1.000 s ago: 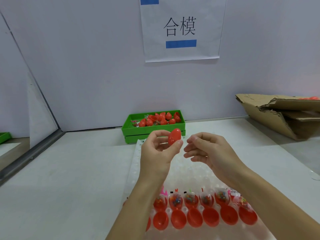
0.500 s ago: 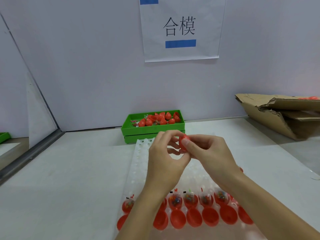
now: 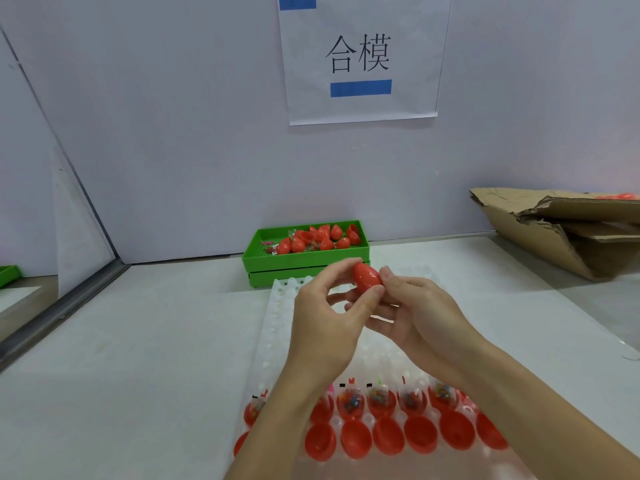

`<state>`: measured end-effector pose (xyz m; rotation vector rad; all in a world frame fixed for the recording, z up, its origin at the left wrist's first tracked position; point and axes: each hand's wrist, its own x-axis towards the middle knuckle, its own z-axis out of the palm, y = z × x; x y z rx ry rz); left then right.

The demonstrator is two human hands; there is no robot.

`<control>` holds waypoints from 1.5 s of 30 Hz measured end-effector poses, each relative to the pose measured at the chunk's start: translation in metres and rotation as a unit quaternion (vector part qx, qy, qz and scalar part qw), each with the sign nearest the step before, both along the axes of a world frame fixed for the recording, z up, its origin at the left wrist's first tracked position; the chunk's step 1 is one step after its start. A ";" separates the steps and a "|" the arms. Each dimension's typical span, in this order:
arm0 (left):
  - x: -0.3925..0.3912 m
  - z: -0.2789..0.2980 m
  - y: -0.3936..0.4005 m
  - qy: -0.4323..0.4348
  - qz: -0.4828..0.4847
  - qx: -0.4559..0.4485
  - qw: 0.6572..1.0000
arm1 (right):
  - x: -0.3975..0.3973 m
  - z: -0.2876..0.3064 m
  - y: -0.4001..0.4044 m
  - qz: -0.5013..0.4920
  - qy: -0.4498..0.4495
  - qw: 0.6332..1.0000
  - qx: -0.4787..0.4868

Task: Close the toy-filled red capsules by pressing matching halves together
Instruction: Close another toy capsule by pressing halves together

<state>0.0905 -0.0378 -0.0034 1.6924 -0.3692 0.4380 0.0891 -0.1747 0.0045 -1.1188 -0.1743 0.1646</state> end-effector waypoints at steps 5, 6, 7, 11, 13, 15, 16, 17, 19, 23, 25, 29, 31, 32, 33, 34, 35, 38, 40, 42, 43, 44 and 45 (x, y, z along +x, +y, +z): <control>0.001 0.006 0.001 0.139 -0.067 -0.215 0.964 | 0.001 0.000 -0.004 -0.021 0.022 0.997 -0.066; 0.002 0.006 0.002 0.166 -0.078 -0.250 0.951 | 0.002 -0.001 -0.005 -0.027 0.027 0.997 -0.067; 0.002 0.006 0.002 0.184 -0.084 -0.269 0.942 | 0.002 -0.001 -0.005 -0.028 0.030 0.997 -0.066; 0.002 0.007 0.002 0.192 -0.093 -0.289 0.933 | 0.001 -0.001 -0.003 -0.024 0.032 0.997 -0.059; 0.002 0.006 0.004 0.164 -0.085 -0.260 0.948 | 0.001 0.000 -0.003 -0.033 0.028 0.997 -0.069; 0.001 0.004 0.005 0.112 -0.042 -0.175 0.977 | 0.002 0.000 -0.002 -0.052 0.017 0.995 -0.087; 0.001 0.003 0.006 0.088 -0.018 -0.130 0.987 | 0.002 0.000 -0.002 -0.060 0.010 0.994 -0.094; 0.001 0.003 0.006 0.067 -0.003 -0.101 0.993 | 0.002 -0.001 -0.001 -0.064 0.002 0.993 -0.097; -0.001 0.003 0.006 0.042 0.008 -0.070 0.997 | 0.002 -0.001 0.000 -0.075 -0.014 0.991 -0.108; -0.001 0.001 0.004 0.002 0.031 0.022 0.999 | 0.001 -0.006 0.004 -0.104 -0.061 0.979 -0.164; -0.001 0.000 0.003 -0.015 0.032 0.061 0.998 | 0.001 -0.009 0.005 -0.119 -0.086 0.971 -0.191; -0.002 0.001 0.002 0.015 -0.015 0.020 1.000 | 0.004 -0.008 0.001 -0.136 -0.083 0.972 -0.175; -0.001 0.002 0.002 0.047 -0.016 -0.029 0.998 | 0.005 -0.005 -0.001 -0.119 -0.070 0.978 -0.159; 0.000 0.003 0.003 0.052 -0.008 -0.032 0.998 | 0.005 -0.004 -0.002 -0.103 -0.066 0.980 -0.155; 0.001 0.002 0.003 0.054 -0.004 -0.030 0.998 | 0.005 -0.004 -0.003 -0.084 -0.062 0.982 -0.154; 0.002 0.002 0.004 0.054 -0.003 -0.031 0.998 | 0.004 -0.004 -0.003 -0.066 -0.058 0.984 -0.153; 0.002 0.001 0.004 0.054 -0.001 -0.036 0.998 | 0.004 -0.003 -0.003 -0.049 -0.055 0.986 -0.149; 0.002 -0.001 0.003 0.057 0.002 -0.057 0.997 | 0.003 -0.003 -0.001 -0.032 -0.063 0.988 -0.139; 0.003 -0.002 0.003 0.055 0.012 -0.057 0.997 | 0.003 -0.005 0.001 -0.069 -0.075 0.980 -0.172; 0.004 -0.002 0.003 0.055 0.022 -0.049 0.997 | 0.004 -0.005 0.002 -0.094 -0.069 0.972 -0.203; 0.004 -0.003 0.003 0.058 0.027 -0.046 0.997 | 0.004 -0.004 0.002 -0.096 -0.063 0.972 -0.207; 0.005 -0.003 0.003 0.063 0.036 -0.045 0.996 | 0.006 -0.003 0.001 -0.096 -0.054 0.973 -0.202; 0.005 -0.004 0.003 0.068 0.048 -0.048 0.995 | 0.009 -0.001 -0.001 -0.100 -0.043 0.976 -0.188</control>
